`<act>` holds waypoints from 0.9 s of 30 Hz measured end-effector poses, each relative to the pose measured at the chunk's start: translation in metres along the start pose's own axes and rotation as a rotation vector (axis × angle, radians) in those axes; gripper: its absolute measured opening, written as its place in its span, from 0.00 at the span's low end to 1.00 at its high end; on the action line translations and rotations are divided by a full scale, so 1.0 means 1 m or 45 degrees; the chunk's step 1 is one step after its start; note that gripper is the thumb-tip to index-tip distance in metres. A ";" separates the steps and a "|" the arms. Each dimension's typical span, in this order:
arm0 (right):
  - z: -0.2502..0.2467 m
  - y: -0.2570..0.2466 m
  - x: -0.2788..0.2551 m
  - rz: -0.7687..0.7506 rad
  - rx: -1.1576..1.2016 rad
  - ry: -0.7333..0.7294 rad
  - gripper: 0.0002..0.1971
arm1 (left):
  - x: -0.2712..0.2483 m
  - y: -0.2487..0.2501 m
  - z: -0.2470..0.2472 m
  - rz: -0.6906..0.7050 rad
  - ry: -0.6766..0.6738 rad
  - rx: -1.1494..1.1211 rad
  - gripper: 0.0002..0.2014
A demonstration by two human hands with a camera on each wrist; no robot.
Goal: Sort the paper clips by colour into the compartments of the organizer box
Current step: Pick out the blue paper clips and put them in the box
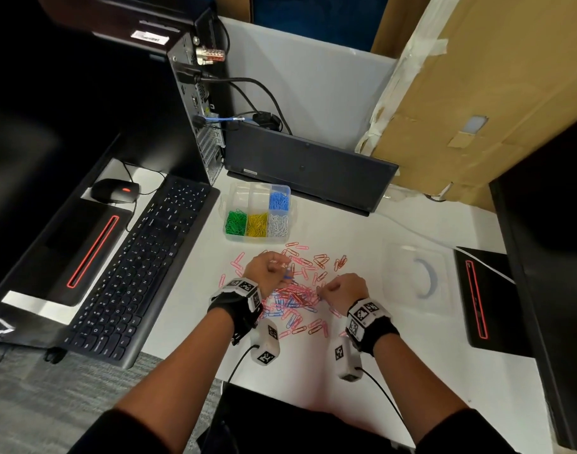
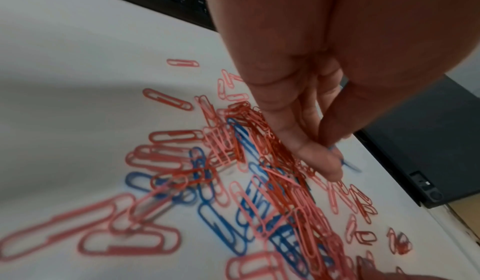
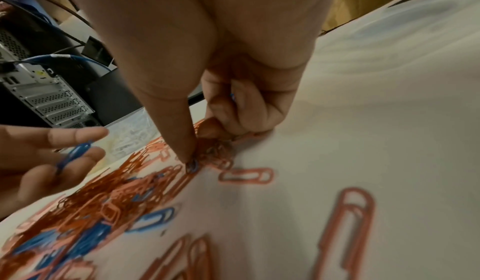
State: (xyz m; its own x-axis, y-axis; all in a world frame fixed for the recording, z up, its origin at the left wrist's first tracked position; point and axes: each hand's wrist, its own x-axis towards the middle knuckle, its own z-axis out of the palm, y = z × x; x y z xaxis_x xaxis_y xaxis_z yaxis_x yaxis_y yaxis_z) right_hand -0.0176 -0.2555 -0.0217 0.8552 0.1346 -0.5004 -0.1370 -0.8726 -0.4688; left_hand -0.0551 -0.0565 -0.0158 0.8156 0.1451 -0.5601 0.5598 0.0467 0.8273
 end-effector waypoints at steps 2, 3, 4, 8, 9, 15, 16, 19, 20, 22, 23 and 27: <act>-0.004 0.003 -0.001 -0.011 0.094 -0.012 0.10 | 0.001 0.000 0.003 -0.033 -0.026 -0.019 0.18; -0.006 0.005 -0.002 -0.019 0.167 -0.039 0.08 | 0.001 -0.001 0.003 -0.038 -0.049 -0.018 0.18; -0.009 0.007 -0.002 -0.028 0.271 -0.097 0.07 | 0.001 -0.001 0.004 -0.037 -0.073 -0.030 0.18; -0.016 0.015 -0.003 0.065 1.057 -0.334 0.06 | 0.002 -0.004 0.006 0.010 -0.127 0.114 0.19; -0.018 0.016 -0.003 0.100 1.226 -0.365 0.09 | 0.003 -0.005 0.006 0.043 -0.134 0.195 0.19; -0.040 0.021 0.005 0.341 1.758 -0.442 0.15 | 0.004 0.000 0.014 0.156 -0.063 0.554 0.10; -0.042 0.023 0.009 0.377 1.744 -0.402 0.16 | 0.005 0.002 0.015 0.194 -0.084 0.643 0.09; -0.048 0.029 0.025 0.454 1.490 -0.173 0.14 | 0.008 0.008 0.018 0.239 -0.120 0.863 0.08; -0.051 0.030 0.030 0.441 1.252 -0.068 0.14 | 0.008 0.009 0.019 0.242 -0.125 0.902 0.08; -0.056 0.031 0.037 0.357 0.670 0.106 0.17 | 0.008 0.009 0.023 0.287 -0.172 1.009 0.08; -0.056 0.029 0.039 0.314 0.458 0.159 0.20 | 0.008 0.008 0.024 0.317 -0.222 1.080 0.10; -0.049 0.018 0.043 0.256 0.260 0.231 0.20 | 0.009 0.001 0.026 0.363 -0.363 1.267 0.15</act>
State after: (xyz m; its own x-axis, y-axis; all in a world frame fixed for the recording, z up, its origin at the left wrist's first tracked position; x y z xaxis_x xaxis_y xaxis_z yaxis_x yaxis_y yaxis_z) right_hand 0.0410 -0.2883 -0.0159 0.8735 -0.1321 -0.4685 -0.3932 -0.7588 -0.5192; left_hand -0.0431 -0.0811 -0.0207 0.8668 -0.2189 -0.4480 0.1058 -0.7973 0.5942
